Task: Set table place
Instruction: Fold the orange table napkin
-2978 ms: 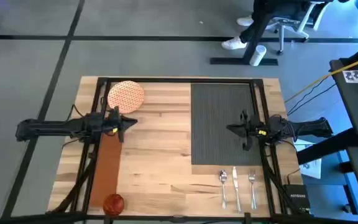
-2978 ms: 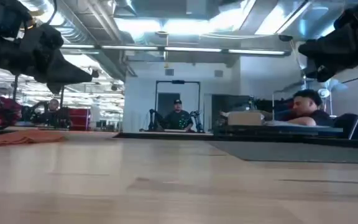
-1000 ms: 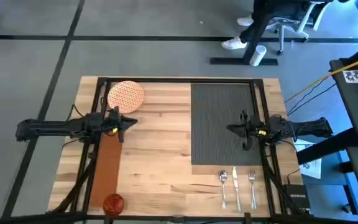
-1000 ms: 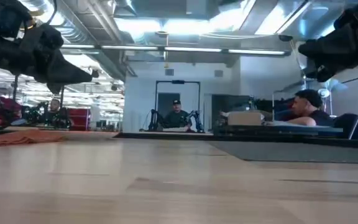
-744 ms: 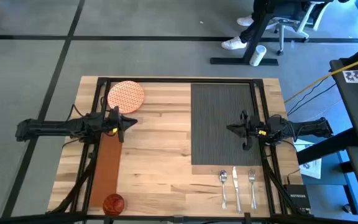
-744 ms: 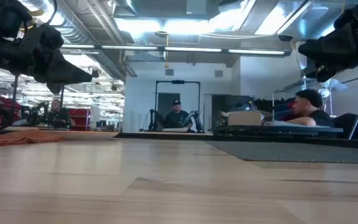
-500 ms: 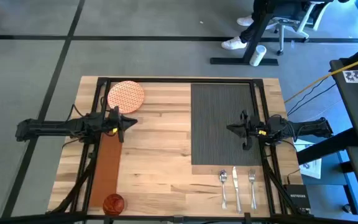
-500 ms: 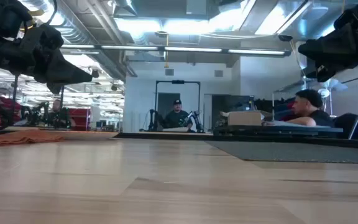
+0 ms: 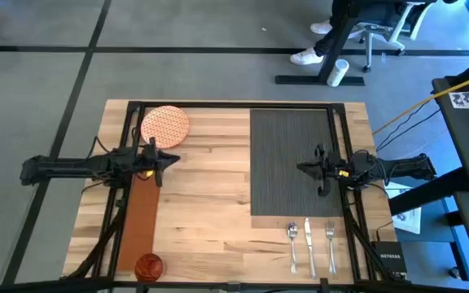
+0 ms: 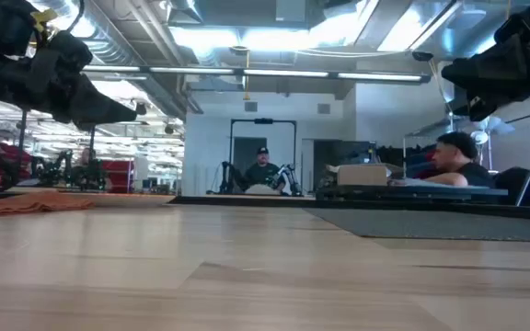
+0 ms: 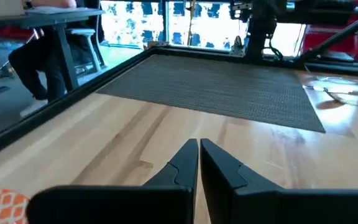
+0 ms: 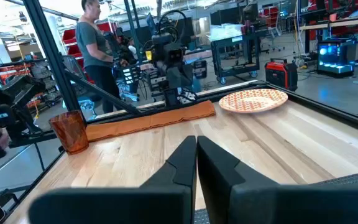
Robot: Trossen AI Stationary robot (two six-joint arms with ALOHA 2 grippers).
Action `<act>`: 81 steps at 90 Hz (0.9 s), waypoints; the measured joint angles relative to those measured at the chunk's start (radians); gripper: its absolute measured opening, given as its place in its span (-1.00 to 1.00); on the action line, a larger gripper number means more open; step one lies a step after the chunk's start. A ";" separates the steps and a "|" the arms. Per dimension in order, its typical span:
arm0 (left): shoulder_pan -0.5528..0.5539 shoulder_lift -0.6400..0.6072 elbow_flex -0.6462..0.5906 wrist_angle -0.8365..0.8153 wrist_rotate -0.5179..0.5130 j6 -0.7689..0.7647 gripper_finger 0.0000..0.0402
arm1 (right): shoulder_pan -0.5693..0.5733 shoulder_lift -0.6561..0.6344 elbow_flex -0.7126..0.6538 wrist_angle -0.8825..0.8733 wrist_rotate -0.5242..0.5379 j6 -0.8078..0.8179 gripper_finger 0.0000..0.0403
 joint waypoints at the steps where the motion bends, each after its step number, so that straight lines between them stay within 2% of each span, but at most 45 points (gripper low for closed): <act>1: 0.000 0.000 0.000 0.000 0.000 -0.034 -1.00 | 0.000 0.000 0.000 0.000 0.000 0.000 -1.00; 8: 0.004 0.000 0.000 0.001 -0.008 -0.199 -1.00 | 0.000 0.000 0.000 0.000 0.000 0.000 -1.00; 16: 0.018 0.000 0.000 0.002 -0.022 -0.248 -1.00 | 0.000 0.000 0.000 0.000 0.000 0.000 -1.00; 37: 0.041 0.000 0.000 0.009 -0.023 -0.216 -1.00 | 0.000 0.000 0.000 0.000 0.000 0.000 -1.00; 61: 0.052 0.000 0.000 0.199 -0.022 -0.137 -1.00 | 0.000 0.000 0.000 0.000 0.000 0.000 -1.00; 81: 0.053 0.041 0.036 0.193 -0.020 -0.018 -1.00 | 0.000 0.000 0.000 0.000 0.000 0.000 -1.00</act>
